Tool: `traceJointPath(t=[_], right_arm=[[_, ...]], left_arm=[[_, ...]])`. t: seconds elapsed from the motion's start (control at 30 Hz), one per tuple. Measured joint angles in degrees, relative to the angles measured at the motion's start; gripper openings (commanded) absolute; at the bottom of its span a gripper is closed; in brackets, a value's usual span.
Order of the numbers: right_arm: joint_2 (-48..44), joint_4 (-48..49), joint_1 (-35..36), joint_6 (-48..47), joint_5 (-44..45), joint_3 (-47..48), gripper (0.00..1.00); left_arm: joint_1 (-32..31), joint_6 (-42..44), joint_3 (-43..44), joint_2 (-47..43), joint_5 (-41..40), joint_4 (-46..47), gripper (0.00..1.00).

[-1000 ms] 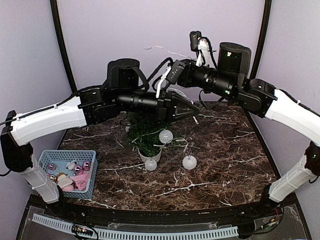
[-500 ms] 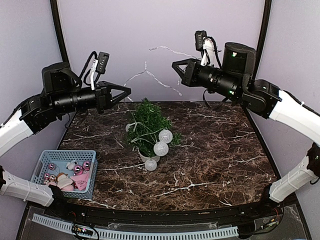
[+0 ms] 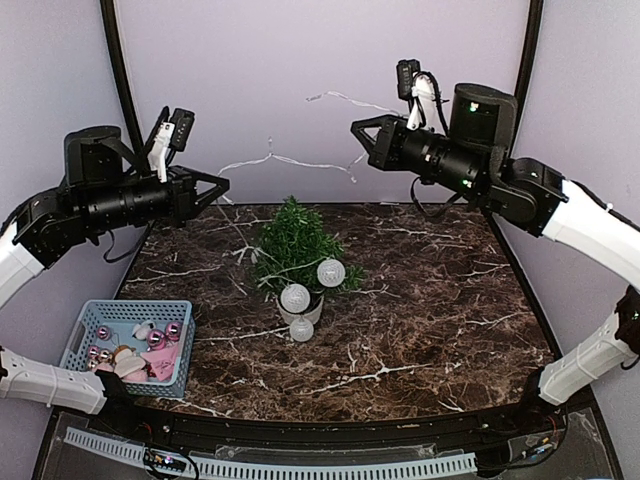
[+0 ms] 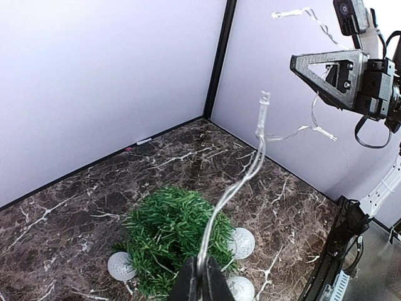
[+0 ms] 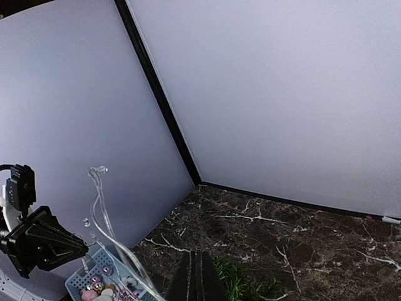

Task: Decorate the small christmas tree
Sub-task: Wrap the side of the string light in the gap of the branches.

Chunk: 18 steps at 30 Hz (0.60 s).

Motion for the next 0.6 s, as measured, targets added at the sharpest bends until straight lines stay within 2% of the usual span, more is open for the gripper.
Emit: traceJointPath(t=[0.33, 0.6], right_arm=[[-0.7, -0.2, 0.0, 0.0, 1.0, 0.0, 0.0], [-0.7, -0.9, 0.1, 0.0, 0.9, -0.1, 0.0]], left_arm=[[0.0, 0.9, 2.1, -5.0, -5.2, -7.2, 0.0], [-0.3, 1.6, 2.0, -5.4, -10.6, -9.9, 0.0]])
